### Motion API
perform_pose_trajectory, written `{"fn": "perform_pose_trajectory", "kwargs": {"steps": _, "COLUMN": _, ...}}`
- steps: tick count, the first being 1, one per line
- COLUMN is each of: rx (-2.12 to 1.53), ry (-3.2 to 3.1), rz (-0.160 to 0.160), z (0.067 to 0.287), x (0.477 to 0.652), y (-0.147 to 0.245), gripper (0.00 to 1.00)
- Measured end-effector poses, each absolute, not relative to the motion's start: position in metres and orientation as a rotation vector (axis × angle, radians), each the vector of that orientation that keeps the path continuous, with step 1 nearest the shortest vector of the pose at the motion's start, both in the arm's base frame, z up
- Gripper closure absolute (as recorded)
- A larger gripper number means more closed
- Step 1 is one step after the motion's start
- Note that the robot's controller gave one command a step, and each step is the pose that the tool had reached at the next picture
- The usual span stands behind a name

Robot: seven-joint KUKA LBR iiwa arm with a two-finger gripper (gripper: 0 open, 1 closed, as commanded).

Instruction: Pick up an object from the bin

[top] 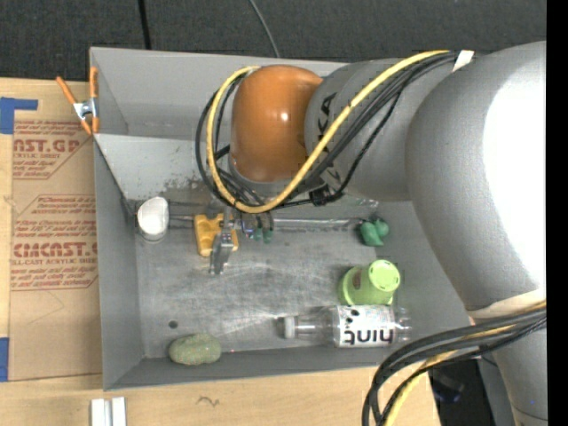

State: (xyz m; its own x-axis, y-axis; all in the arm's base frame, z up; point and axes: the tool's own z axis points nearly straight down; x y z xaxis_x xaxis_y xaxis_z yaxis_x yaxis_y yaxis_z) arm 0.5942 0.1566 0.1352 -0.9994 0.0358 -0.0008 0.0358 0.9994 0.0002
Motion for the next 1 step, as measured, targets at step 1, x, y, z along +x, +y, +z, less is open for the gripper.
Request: {"fn": "perform_pose_trajectory", "kwargs": {"steps": 1, "rx": 0.577, "ry": 3.048, "rz": 0.033, "z": 0.0902, "x": 0.6041, "y": 0.1560, "gripper": 0.00}}
